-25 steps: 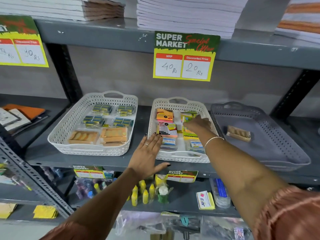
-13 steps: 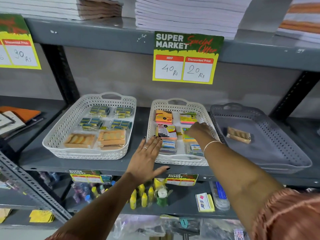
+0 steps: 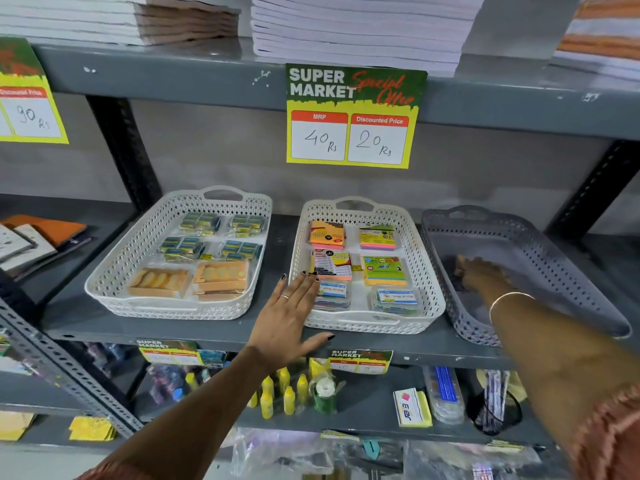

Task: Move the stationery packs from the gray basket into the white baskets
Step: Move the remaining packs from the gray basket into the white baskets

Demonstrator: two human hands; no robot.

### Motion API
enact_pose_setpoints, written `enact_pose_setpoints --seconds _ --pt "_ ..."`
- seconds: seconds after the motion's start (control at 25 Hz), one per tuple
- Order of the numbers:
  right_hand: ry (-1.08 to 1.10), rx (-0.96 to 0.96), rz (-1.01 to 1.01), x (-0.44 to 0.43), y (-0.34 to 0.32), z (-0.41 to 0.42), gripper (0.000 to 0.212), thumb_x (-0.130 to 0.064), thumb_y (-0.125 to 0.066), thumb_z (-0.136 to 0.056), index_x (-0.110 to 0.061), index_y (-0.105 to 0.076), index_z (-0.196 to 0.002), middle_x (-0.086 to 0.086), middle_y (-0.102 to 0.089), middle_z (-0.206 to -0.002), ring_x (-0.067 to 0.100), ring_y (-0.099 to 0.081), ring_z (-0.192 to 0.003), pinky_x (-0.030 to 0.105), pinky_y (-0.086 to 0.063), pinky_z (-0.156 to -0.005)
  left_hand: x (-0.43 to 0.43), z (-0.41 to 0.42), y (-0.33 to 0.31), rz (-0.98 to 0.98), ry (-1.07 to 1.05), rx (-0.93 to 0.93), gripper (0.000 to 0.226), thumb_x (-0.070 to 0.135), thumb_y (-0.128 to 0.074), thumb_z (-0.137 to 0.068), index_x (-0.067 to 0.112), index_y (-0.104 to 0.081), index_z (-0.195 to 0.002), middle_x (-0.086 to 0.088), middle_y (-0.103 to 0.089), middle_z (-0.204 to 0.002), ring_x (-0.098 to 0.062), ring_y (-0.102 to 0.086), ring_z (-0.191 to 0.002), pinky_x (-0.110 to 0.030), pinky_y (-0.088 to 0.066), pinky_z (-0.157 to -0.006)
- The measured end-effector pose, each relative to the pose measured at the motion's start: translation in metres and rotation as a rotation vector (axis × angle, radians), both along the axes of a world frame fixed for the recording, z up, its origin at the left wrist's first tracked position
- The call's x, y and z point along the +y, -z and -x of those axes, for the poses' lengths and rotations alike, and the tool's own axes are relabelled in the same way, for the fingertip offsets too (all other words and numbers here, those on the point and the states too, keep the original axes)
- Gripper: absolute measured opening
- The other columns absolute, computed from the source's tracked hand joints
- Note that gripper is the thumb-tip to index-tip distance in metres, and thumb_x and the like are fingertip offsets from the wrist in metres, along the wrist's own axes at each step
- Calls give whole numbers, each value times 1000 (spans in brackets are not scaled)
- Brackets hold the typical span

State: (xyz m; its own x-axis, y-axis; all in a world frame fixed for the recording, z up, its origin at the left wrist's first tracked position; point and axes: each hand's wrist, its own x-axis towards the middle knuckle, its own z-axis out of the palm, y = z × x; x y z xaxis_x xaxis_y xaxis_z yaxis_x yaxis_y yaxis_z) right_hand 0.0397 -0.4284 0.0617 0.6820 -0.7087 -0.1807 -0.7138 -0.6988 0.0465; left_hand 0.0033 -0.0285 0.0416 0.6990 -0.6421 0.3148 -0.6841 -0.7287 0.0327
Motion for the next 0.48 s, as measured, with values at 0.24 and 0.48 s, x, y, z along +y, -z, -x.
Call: enact_pose_setpoints --seconds 0.24,0.48 --pt "-62 91 112 16 -8 13 54 -14 -52 -89 -20 -39 -142 13 -39 -141 34 -37 -134 43 -38 -106 -1 1 0 13 -3 -2 85 68 -16 -86 3 -34 -139 -15 -38 -144 -24 -26 -135 -39 -4 -111" --pt "-79 -25 121 6 -1 4 44 -26 -36 -99 -8 -43 -138 20 -39 -143 35 -35 -133 44 -40 -102 0 3 -2 2 -5 7 85 68 -16 -87 3 -36 -137 -15 -41 -142 -25 -29 -134 -41 -8 -109"
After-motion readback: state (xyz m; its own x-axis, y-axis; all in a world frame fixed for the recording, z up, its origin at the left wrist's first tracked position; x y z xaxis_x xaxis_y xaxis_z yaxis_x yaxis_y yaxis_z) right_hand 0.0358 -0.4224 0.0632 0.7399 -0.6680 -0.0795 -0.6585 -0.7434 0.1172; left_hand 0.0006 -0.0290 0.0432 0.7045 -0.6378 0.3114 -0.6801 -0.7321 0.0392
